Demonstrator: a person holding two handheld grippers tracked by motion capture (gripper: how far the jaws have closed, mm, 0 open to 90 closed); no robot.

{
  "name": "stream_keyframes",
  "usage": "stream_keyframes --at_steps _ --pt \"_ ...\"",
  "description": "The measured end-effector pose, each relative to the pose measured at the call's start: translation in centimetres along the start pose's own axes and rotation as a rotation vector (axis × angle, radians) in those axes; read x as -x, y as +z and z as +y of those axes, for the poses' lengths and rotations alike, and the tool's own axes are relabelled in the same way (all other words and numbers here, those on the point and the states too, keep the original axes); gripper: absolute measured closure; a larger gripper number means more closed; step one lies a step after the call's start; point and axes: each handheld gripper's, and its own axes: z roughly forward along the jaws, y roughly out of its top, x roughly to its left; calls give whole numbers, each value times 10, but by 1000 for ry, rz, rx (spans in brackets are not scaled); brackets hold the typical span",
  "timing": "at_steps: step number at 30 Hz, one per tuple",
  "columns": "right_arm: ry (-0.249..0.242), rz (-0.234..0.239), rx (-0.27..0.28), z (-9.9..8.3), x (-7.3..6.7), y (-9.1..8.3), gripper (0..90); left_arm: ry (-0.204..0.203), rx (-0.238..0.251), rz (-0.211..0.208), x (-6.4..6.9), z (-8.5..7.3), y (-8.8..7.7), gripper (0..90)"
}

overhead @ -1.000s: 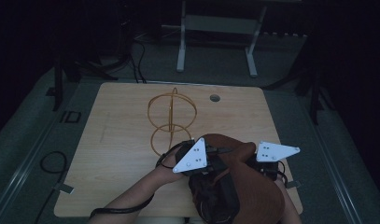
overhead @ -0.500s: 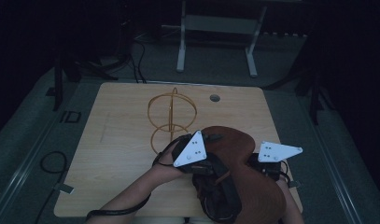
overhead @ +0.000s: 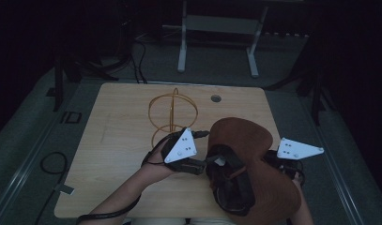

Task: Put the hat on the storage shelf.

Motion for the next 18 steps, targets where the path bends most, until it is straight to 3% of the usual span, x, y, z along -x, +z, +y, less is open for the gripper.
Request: stream_keyframes --at_steps 7,13,16,18 --pt "28 -77 36 3 12 -10 880 -22 -12 22 -1 -17 -12 296" --pt "57 -136 60 8 28 -13 880 -55 -46 41 -2 -41 -25 296" --pt "71 -163 82 13 36 -13 879 -63 -67 52 -2 -50 -29 264" --pt "75 -180 94 17 40 -12 879 -82 -101 60 -3 -64 -35 261"
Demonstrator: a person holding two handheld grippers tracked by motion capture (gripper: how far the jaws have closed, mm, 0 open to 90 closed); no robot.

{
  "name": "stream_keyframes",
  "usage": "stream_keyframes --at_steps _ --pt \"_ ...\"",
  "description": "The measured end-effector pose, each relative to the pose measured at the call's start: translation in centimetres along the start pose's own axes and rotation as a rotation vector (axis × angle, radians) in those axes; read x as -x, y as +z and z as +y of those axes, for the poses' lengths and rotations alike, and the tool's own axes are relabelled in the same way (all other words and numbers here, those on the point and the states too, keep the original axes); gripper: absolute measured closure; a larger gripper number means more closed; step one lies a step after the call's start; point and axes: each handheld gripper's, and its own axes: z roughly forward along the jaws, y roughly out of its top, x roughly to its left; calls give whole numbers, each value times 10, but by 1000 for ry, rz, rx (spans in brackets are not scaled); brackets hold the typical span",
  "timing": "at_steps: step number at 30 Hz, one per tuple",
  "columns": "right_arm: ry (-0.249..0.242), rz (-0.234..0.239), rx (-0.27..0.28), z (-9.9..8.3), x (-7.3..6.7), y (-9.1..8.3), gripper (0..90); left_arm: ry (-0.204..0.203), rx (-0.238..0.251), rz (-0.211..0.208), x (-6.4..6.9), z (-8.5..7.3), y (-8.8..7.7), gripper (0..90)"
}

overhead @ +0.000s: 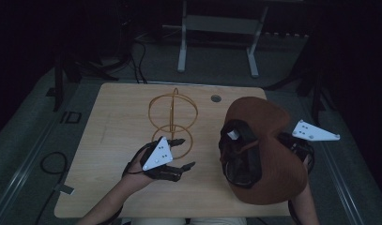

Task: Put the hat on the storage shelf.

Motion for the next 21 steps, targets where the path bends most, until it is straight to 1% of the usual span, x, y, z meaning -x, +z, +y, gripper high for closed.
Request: stream_keyframes --at_steps 2,3,5,7,8,10,11,14,16,19,21 --pt "1 -21 6 6 5 3 880 -15 -21 13 -2 -9 -3 244" --pt "4 -26 6 7 7 4 880 -31 -33 21 -3 -16 -4 244" --pt "15 -40 11 12 12 7 880 -48 -45 44 -5 -26 -7 207" --pt "18 -49 14 15 16 9 879 -79 -47 51 -7 -37 -11 198" --pt "22 -55 16 16 18 11 879 -89 -52 63 -8 -42 -12 186" --pt "32 -63 21 19 23 14 879 -115 -66 70 -9 -55 -16 185" --pt "39 -68 23 20 25 16 879 -124 -75 80 -9 -60 -18 183" --pt "52 -82 28 22 31 22 879 -158 -107 89 -9 -76 -22 183" --pt "59 -93 32 23 35 26 879 -189 -138 89 -9 -89 -25 182" --pt "69 -116 34 26 41 32 879 -219 -166 99 -10 -102 -30 182" --pt "82 -123 39 29 45 35 879 -243 -176 110 -11 -111 -35 183"
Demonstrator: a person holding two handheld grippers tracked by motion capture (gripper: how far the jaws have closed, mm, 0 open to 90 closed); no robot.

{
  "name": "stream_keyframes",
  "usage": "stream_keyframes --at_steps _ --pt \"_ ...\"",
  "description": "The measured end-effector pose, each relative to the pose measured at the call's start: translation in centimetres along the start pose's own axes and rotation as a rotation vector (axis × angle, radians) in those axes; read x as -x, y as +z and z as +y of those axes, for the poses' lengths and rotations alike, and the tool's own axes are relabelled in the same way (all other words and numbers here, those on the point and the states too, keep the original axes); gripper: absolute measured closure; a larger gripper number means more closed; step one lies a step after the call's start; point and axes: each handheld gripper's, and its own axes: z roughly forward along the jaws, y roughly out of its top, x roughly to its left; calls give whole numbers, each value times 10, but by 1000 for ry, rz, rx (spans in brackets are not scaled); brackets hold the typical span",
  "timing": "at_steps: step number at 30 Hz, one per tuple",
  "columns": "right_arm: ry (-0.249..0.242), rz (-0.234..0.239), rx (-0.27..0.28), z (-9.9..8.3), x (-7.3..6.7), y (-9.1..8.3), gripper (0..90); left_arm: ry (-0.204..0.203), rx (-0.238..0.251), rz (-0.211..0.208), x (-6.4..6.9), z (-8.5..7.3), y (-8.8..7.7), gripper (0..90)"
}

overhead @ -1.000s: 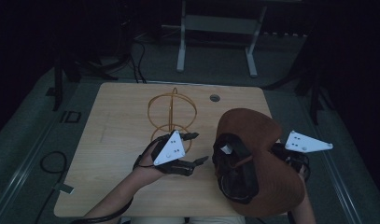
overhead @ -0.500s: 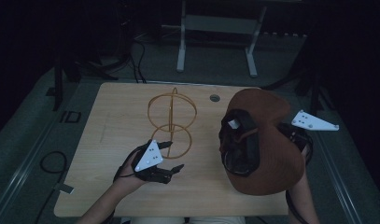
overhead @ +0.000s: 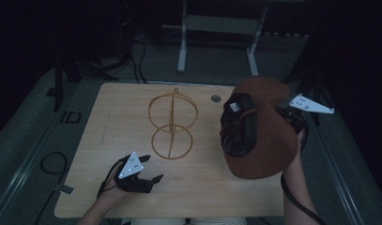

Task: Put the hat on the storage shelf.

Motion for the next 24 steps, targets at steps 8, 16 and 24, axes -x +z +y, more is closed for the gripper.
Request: stream_keyframes --at_steps 8,16,24 --pt "-3 -73 17 16 10 24 878 -84 10 111 -18 -30 -22 158" --pt "4 -81 1 22 10 59 878 -167 6 263 -35 -56 -47 153" --pt "18 -70 -9 28 5 90 878 -259 23 385 -46 -73 -61 28"
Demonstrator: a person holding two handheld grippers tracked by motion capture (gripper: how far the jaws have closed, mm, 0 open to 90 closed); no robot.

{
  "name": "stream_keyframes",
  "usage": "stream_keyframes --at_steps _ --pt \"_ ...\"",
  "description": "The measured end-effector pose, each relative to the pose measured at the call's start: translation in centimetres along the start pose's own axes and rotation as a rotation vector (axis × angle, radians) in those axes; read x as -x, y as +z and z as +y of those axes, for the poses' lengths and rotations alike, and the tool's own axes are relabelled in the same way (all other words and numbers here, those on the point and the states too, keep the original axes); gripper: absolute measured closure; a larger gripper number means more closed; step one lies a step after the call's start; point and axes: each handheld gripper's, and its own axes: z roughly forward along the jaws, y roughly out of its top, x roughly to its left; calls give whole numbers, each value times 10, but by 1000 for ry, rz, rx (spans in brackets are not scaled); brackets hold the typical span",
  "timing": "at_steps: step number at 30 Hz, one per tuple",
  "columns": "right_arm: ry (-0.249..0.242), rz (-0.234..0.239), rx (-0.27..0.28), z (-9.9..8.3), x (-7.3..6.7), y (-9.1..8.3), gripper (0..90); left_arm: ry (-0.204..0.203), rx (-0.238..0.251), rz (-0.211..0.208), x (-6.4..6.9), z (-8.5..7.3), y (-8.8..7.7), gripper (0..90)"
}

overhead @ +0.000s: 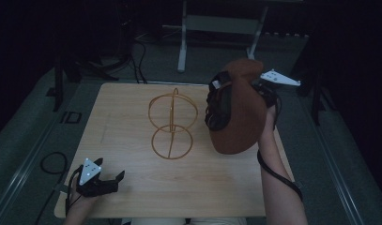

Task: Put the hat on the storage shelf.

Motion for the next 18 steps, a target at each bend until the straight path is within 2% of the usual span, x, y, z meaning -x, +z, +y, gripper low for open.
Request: stream_keyframes --at_steps 4,7,14,15,16,17,18 --pt "-26 1 -2 11 -11 15 878 -25 6 14 -4 -3 -2 28" --pt "-40 5 1 22 -19 24 878 -26 10 14 -4 -3 -1 28" --pt "-131 43 -18 47 -55 47 877 -31 15 14 -6 -4 -1 28" --pt "-131 43 -18 47 -55 47 877 -31 15 14 -6 -4 -1 29" --pt "-135 53 -23 49 -59 49 877 -31 15 14 -6 -4 -1 29" --pt "-159 87 -45 52 -73 58 876 -47 20 15 -8 -4 -2 29" --pt "-161 108 -60 52 -78 62 875 -50 23 14 -8 -4 -2 29"
